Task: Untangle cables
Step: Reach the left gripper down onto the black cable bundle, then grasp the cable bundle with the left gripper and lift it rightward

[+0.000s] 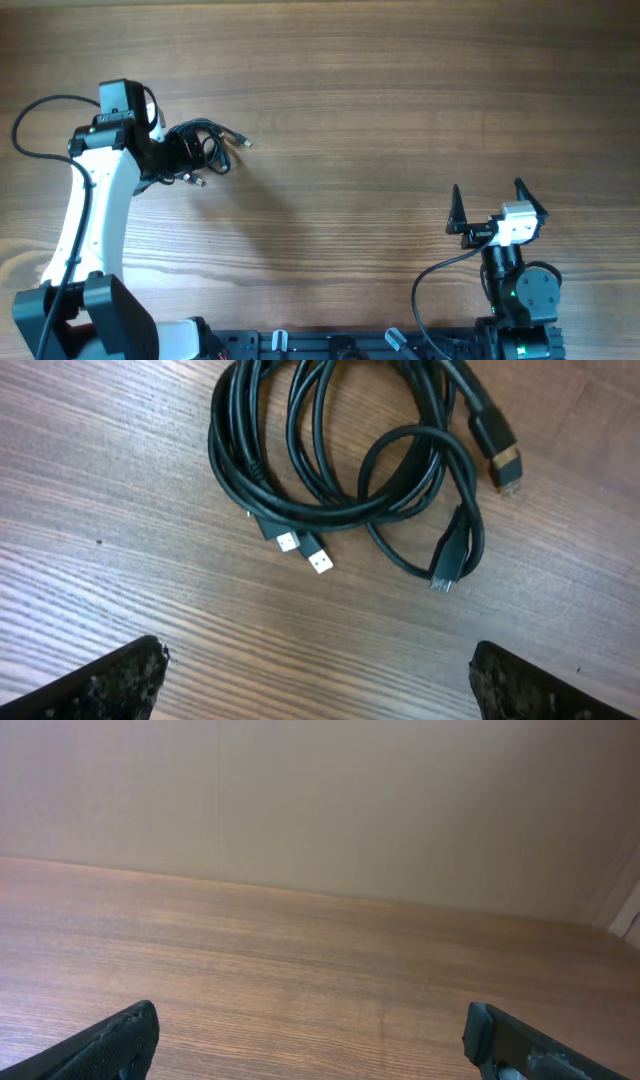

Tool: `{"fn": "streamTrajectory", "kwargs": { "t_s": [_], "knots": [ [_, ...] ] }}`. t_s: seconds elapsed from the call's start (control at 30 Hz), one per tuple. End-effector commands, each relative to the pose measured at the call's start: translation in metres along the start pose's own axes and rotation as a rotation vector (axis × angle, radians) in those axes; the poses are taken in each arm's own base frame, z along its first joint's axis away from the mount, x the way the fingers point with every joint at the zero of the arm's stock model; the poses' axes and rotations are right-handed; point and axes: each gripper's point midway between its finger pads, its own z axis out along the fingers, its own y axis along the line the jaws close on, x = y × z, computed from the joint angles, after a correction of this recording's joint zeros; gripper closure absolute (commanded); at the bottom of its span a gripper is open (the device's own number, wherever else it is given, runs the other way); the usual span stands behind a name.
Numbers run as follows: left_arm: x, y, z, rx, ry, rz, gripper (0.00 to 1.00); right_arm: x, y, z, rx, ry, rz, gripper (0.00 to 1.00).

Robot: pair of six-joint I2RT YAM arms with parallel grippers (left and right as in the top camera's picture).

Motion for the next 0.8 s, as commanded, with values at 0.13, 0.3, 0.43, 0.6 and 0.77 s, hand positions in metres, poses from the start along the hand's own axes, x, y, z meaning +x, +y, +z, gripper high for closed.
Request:
{"fn": "streamTrajectory", "kwargs": {
  "t_s": [0.13, 0.3, 0.43, 0.6, 0.77],
  "knots": [
    [-0.008, -0.001, 0.017, 0.006, 0.022, -0.015, 0.00, -0.001, 0.001, 0.000, -0.007, -0.005, -0.001, 0.00],
    [-0.004, 0.001, 0.041, -0.008, 0.079, -0.019, 0.00, -0.001, 0.001, 0.000, -0.007, -0.005, -0.001, 0.00],
    [-0.006, 0.006, 0.053, -0.039, 0.089, -0.051, 0.00, -0.001, 0.001, 0.000, -0.007, -0.005, -0.001, 0.00],
    [-0.012, 0.032, 0.064, -0.170, 0.059, -0.182, 0.00, -0.001, 0.001, 0.000, -0.007, -0.005, -0.001, 0.00],
    [-0.022, 0.033, 0.075, -0.163, 0.029, -0.247, 0.00, -0.001, 0.001, 0.000, -0.007, -0.005, -0.001, 0.00]
  ]
}}
